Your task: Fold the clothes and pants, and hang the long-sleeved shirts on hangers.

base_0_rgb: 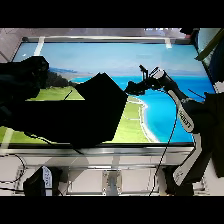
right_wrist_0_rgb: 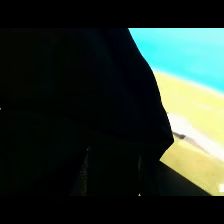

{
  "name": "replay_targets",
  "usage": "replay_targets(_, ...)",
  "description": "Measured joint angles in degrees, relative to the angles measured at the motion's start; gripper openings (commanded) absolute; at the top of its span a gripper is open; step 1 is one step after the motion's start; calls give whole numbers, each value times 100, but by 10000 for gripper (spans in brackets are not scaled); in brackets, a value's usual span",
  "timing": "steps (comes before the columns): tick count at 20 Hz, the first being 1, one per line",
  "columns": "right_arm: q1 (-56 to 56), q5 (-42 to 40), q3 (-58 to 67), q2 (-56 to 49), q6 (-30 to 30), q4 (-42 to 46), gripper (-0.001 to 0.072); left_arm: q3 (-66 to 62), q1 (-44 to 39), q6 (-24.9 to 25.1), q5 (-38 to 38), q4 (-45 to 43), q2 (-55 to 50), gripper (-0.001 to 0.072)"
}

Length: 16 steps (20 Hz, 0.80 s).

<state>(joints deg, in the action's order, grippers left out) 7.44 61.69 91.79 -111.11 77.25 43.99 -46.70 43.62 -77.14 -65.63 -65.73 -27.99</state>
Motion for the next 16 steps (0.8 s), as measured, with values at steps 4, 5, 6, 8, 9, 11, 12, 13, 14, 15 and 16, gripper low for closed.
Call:
replay_targets(4, 2, 103, 59, -208, 96, -2, 347, 0, 0, -2, 0, -2, 0, 15)
replay_targets(5, 0, 133, 83, -232, 101, 22, 347, 0, 0, -2, -2, -2, 0, 15)
replay_targets(6, -2, 136, 120, -249, 103, 72, 347, 0, 0, -2, -2, -2, 0, 15)
replay_targets(8, -28, 160, 247, -275, 122, 179, 338, 0, 0, -2, -2, -2, 0, 15)
replay_targets(9, -46, 162, 326, -282, 129, 225, 336, 0, 0, -2, -2, -2, 0, 15)
replay_targets(11, -81, 177, 474, -289, 160, 332, 336, 4, 0, -2, -2, -2, 0, 14)
replay_targets(12, -101, 175, 529, -289, 195, 404, 336, 9, 0, -2, -2, -2, 0, 15)
replay_targets(13, -118, 186, 573, -297, 258, 492, 336, 11, 0, -2, -2, -2, 0, 15)
replay_targets(14, -133, 201, 601, -313, 326, 605, 336, 13, 0, -2, -4, -2, 0, 15)
replay_targets(15, -144, 238, 623, -337, 387, 673, 337, 15, 0, -2, -2, -4, 0, 15)
replay_targets(16, -153, 267, 640, -374, 431, 715, 338, 15, 0, -2, -4, -4, 0, 15)
